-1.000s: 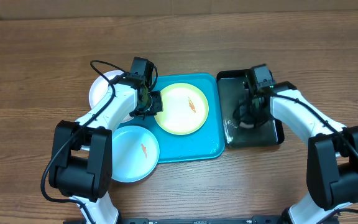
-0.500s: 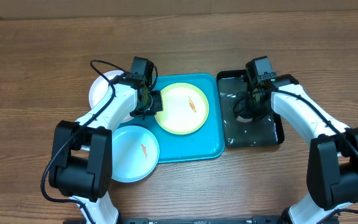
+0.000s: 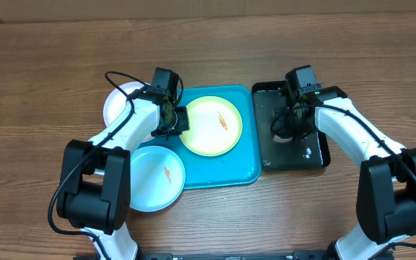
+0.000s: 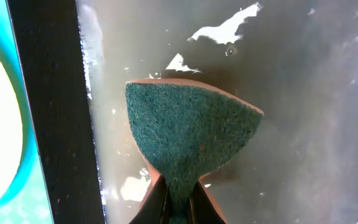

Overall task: Clean dirty plates on tray and stack at the side
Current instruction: 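Grasp the green sponge in the water with the right gripper and lift, then carry the sponge with the right gripper onto the yellow plate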

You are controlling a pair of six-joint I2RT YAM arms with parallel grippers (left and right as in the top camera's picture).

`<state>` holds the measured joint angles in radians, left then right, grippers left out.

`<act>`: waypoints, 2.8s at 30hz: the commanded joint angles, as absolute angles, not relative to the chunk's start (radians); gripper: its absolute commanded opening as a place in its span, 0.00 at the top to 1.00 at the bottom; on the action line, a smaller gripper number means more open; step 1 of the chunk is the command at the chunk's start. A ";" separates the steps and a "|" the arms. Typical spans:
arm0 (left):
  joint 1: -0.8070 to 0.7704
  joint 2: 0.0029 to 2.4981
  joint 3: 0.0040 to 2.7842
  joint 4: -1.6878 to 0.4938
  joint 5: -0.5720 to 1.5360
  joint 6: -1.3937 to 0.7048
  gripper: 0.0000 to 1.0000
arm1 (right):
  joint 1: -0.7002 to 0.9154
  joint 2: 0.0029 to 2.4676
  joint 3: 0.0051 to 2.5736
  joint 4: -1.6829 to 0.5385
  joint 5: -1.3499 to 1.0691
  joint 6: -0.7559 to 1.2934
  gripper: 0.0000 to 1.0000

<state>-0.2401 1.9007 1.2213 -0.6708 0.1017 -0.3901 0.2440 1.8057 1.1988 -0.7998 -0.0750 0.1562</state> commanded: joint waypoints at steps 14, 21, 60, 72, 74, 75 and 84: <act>-0.236 1.911 1.207 -0.648 0.131 -0.389 0.96 | 0.240 1.801 1.291 -0.886 -0.038 0.148 0.96; -0.236 1.911 1.198 -0.634 0.121 -0.385 0.96 | 0.240 1.801 1.275 -0.884 -0.038 0.148 0.96; -0.236 1.911 1.191 -0.624 0.159 -0.387 0.96 | 0.235 1.795 1.373 -0.925 -0.046 0.149 0.96; -0.236 1.911 1.191 -0.623 0.161 -0.390 0.96 | 0.340 1.798 1.606 -0.927 -0.319 0.169 0.96; -0.236 1.911 1.191 -0.623 0.162 -0.390 0.96 | 0.375 1.798 1.604 -0.913 -0.312 0.168 0.96; -0.236 1.911 1.191 -0.623 0.162 -0.390 0.96 | 0.398 1.801 1.603 -0.902 -0.304 0.169 0.96; -0.236 1.911 1.191 -0.623 0.162 -0.390 0.96 | 0.562 1.855 1.603 -0.852 -0.038 0.187 0.96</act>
<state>-0.2398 1.9007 1.2064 -0.6224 0.1501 -0.3904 0.5373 1.8206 1.5970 -0.8604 -0.1619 0.1726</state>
